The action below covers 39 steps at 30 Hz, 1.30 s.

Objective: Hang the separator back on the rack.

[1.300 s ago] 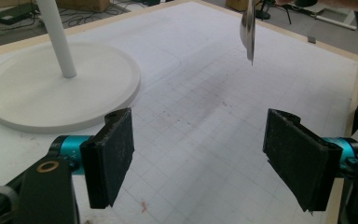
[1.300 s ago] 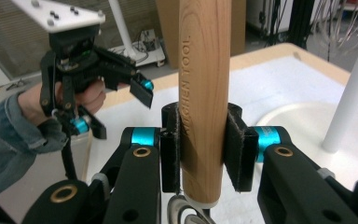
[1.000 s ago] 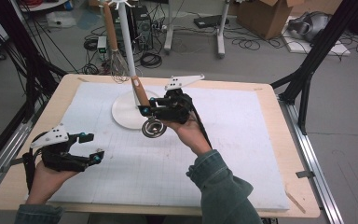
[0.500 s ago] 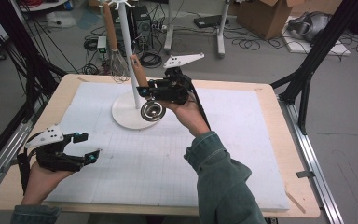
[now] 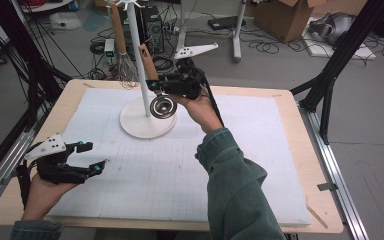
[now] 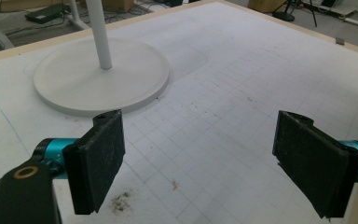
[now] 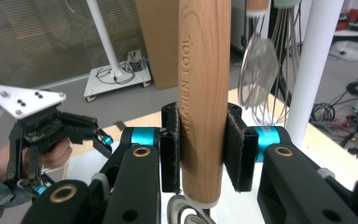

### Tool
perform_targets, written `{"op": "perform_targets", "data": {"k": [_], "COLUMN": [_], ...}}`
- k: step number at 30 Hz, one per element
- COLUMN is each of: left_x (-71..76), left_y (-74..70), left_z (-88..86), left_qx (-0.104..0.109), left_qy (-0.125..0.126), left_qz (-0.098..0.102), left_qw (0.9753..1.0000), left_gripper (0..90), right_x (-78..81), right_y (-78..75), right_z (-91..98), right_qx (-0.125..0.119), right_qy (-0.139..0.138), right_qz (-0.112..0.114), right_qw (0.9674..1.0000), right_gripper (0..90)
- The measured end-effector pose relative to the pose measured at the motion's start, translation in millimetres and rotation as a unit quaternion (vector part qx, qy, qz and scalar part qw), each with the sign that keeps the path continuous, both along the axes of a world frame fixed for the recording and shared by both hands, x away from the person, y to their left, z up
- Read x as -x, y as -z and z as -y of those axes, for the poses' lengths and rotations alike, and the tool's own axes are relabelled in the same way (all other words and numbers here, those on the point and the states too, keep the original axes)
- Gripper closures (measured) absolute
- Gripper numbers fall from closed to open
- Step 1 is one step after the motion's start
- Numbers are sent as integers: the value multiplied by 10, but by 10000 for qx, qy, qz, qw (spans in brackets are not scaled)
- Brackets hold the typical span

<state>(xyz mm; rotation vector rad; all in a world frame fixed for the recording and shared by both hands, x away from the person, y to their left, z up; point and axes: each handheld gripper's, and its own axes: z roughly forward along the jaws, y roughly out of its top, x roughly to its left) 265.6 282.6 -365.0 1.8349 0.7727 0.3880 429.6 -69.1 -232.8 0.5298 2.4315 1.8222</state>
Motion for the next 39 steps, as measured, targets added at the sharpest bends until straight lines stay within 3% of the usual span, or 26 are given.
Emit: {"op": "perform_targets", "data": {"k": [10, 14, 31, 39], "left_x": [7, 6, 12, 21], "left_y": [-13, -7, -21, -33], "left_z": [-47, -57, -124, -151], "left_qx": [7, 41, 101, 123], "left_qy": [-53, -75, -118, -139], "left_qz": [36, 17, 35, 63], "left_qw": [10000, 10000, 9999, 9998], "left_gripper": [169, 168, 166, 166], "right_x": [-144, -189, -326, -400], "right_y": [-189, -261, -628, -620], "right_z": [-135, -170, -401, -439], "right_qx": [-31, -154, -121, -59], "right_qy": [19, 23, 267, 462], "right_qz": [41, 19, 310, 254], "right_qw": [10000, 9999, 9991, 9986], "right_gripper": [706, 706, 706, 705]}}
